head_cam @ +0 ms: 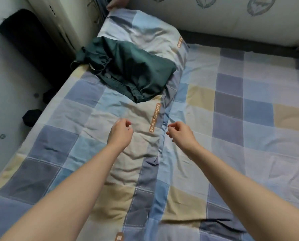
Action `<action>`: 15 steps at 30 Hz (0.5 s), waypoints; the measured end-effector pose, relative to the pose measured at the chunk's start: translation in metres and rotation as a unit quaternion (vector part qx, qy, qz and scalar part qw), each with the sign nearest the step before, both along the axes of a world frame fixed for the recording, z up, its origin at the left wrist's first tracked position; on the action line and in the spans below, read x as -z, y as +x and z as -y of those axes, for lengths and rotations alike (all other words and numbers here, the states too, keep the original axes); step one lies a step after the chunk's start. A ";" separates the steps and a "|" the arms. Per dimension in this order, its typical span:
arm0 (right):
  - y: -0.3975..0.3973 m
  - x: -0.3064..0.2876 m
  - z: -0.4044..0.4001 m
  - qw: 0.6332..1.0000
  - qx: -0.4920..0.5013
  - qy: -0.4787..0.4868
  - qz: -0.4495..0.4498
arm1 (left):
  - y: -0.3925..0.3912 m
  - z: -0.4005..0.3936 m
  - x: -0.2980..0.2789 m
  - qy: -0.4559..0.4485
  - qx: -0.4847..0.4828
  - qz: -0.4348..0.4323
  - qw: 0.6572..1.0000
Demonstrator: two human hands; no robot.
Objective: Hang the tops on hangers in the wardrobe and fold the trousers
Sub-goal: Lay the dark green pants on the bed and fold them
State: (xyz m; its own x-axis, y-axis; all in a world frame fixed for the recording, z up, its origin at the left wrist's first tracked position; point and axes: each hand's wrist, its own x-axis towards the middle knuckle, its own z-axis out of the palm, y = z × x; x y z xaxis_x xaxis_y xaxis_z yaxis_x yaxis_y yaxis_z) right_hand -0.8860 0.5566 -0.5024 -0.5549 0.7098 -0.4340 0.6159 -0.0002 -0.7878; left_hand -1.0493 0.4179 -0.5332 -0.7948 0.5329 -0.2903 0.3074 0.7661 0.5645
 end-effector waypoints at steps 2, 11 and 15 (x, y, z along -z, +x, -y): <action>-0.038 0.025 -0.011 1.000 -0.016 0.023 0.002 | -0.031 -0.022 0.021 -0.010 0.039 -0.021 0.999; -0.169 0.098 -0.063 1.000 -0.004 0.022 -0.022 | -0.112 -0.099 0.084 -0.017 0.060 -0.007 0.998; -0.196 0.120 -0.087 0.993 0.018 -0.113 -0.029 | -0.129 -0.119 0.102 -0.090 0.170 -0.070 0.979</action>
